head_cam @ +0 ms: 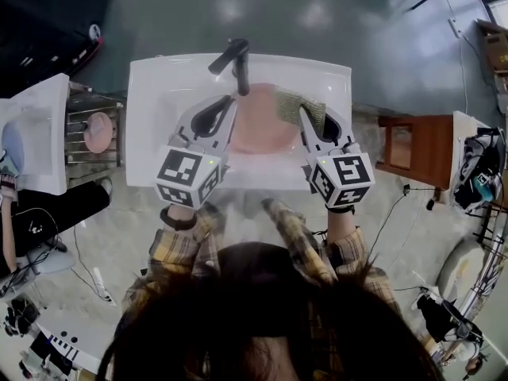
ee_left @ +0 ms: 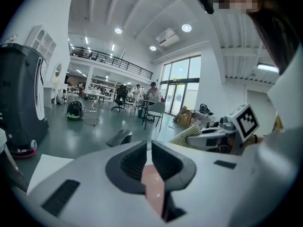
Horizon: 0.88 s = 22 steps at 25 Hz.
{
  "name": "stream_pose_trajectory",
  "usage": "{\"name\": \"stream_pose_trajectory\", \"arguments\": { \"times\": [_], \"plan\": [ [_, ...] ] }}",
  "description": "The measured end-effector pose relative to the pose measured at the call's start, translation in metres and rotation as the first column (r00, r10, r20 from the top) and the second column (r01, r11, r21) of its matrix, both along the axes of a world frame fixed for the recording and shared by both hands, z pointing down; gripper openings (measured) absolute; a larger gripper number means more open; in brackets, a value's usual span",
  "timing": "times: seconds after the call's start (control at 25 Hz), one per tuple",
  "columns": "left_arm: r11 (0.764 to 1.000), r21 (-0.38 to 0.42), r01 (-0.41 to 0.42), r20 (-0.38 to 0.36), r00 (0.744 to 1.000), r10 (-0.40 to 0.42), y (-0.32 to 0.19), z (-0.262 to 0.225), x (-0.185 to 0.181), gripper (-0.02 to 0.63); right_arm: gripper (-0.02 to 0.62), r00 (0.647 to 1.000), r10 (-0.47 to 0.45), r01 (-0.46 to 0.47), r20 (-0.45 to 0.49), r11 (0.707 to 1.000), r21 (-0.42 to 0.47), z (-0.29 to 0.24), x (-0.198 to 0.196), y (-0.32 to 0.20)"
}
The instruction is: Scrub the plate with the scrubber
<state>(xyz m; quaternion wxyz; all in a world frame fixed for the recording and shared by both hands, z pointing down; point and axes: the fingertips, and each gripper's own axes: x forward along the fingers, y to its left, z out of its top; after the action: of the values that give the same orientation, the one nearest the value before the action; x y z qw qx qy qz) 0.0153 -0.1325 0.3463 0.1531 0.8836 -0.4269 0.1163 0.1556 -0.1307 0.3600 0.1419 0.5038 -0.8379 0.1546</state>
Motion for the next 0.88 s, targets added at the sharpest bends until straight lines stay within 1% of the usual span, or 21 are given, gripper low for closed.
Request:
{"name": "stream_pose_trajectory", "arguments": {
  "times": [0.12, 0.24, 0.36, 0.4, 0.44, 0.48, 0.6, 0.72, 0.88],
  "plan": [
    [0.999, -0.042, -0.016, 0.023, 1.000, 0.017, -0.003, 0.021, -0.001, 0.015, 0.077, 1.000, -0.007, 0.006, -0.008, 1.000, -0.028, 0.015, -0.002, -0.002],
    [0.996, -0.083, -0.013, 0.039, 0.999, 0.016, -0.008, 0.044, -0.005, 0.017, 0.077, 1.000, -0.010, 0.009, -0.011, 0.998, -0.067, 0.033, -0.006, -0.003],
    [0.991, -0.132, -0.019, 0.054, 0.998, 0.027, -0.014, 0.074, -0.009, 0.018, 0.077, 0.999, -0.010, 0.007, -0.033, 0.996, -0.093, 0.048, -0.010, -0.006],
    [0.988, -0.154, -0.026, 0.060, 0.998, 0.035, -0.016, 0.085, -0.010, 0.033, 0.077, 0.999, -0.009, 0.005, -0.038, 0.995, -0.102, 0.053, -0.011, -0.007],
    [0.984, -0.176, -0.033, 0.066, 0.997, 0.045, -0.018, 0.097, -0.010, 0.087, 0.077, 0.999, -0.006, 0.002, -0.039, 0.994, -0.111, 0.059, -0.012, -0.008],
    [0.980, -0.195, -0.039, 0.072, 0.996, 0.054, -0.020, 0.107, -0.011, 0.118, 0.077, 0.999, -0.002, -0.003, -0.039, 0.993, -0.121, 0.064, -0.012, -0.009],
    [0.976, -0.210, -0.048, 0.093, 0.993, 0.069, -0.025, 0.130, -0.011, 0.120, 0.077, 0.999, 0.014, -0.020, -0.041, 0.989, -0.149, 0.080, -0.010, -0.011],
    [0.974, -0.216, -0.069, 0.102, 0.991, 0.092, -0.031, 0.149, -0.008, 0.142, 0.077, 0.998, 0.033, -0.040, -0.044, 0.984, -0.171, 0.096, -0.008, -0.016],
    [0.963, -0.254, -0.094, 0.125, 0.984, 0.128, -0.033, 0.176, -0.006, 0.146, 0.077, 0.997, 0.052, -0.061, -0.052, 0.979, -0.196, 0.116, -0.007, -0.020]
  ]
}}
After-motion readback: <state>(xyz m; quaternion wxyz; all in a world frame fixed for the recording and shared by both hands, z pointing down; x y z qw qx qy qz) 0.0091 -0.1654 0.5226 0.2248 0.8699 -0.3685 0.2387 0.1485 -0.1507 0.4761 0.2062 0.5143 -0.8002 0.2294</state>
